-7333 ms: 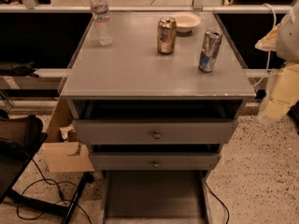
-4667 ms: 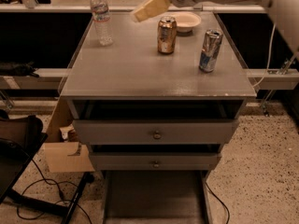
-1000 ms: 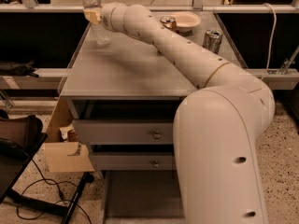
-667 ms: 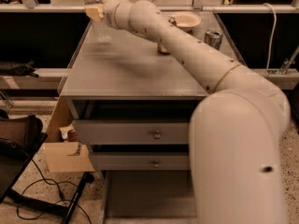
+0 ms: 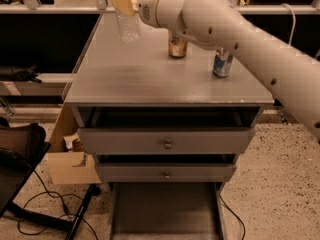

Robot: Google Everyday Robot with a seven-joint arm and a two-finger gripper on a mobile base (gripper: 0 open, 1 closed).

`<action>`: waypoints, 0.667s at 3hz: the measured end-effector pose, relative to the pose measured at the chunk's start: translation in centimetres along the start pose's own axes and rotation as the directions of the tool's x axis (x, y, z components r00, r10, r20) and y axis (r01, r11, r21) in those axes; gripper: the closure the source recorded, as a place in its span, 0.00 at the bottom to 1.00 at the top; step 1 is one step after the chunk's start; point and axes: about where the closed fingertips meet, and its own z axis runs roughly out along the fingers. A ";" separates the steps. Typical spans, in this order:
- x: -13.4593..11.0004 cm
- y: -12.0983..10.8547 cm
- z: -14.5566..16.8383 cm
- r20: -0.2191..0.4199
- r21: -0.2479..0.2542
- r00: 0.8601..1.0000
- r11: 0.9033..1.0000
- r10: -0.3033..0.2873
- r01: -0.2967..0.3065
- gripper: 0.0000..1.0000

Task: Place water bottle into bottom drawer

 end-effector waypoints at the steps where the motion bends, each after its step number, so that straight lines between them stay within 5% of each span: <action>1: -0.6 2.3 -10.4 -0.084 0.080 0.996 0.997 0.031 -0.024 1.00; 2: 1.3 6.4 -15.1 -0.147 0.064 0.987 0.997 0.058 -0.049 1.00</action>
Offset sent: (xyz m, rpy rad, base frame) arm -0.2298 -0.1571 -0.0466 -0.0908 0.2216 -0.1670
